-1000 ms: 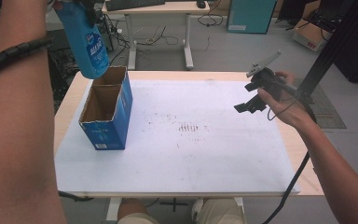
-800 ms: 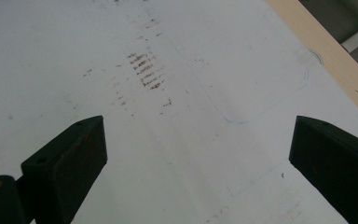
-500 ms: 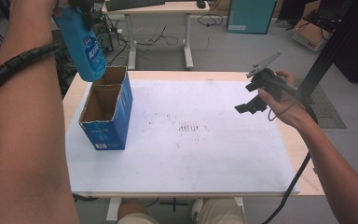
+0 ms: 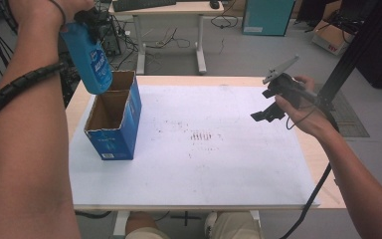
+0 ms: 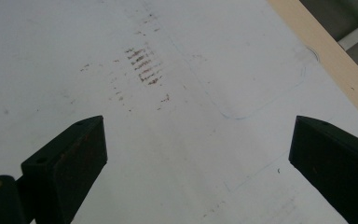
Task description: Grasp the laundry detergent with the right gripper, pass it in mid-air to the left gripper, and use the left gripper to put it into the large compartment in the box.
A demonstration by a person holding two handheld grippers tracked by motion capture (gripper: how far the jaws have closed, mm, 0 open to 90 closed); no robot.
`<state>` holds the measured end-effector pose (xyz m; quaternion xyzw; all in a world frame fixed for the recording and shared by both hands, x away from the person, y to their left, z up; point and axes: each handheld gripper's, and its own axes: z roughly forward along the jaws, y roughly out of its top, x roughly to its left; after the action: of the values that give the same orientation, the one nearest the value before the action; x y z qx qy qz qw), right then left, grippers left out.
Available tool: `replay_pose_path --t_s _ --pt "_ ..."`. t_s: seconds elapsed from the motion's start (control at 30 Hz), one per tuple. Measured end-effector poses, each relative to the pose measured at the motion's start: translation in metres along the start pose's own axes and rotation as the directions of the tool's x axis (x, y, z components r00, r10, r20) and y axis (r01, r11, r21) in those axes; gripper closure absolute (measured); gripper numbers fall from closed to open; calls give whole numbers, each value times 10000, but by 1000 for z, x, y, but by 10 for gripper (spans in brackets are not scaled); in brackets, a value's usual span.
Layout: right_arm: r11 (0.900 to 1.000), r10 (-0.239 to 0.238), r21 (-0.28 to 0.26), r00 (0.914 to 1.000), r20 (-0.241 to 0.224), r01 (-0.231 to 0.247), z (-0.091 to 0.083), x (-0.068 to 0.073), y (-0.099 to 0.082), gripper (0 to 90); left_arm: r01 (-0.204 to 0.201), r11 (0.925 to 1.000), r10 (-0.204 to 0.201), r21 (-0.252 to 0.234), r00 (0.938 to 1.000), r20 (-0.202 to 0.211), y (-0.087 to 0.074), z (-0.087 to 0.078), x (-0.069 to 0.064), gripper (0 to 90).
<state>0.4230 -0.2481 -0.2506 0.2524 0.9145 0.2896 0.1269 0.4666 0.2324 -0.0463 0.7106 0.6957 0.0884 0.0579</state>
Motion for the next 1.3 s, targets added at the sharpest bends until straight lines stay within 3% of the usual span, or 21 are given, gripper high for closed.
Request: replay_pose_path --t_s 0.83,1.3 --pt "9997 -153 213 9999 69 151 1 2 3 43 12 9996 -23 270 9992 392 -13 56 4 365" --pt "9996 -147 245 9999 73 145 -1 3 2 43 49 9993 -62 375 9993 356 -22 93 2 365"
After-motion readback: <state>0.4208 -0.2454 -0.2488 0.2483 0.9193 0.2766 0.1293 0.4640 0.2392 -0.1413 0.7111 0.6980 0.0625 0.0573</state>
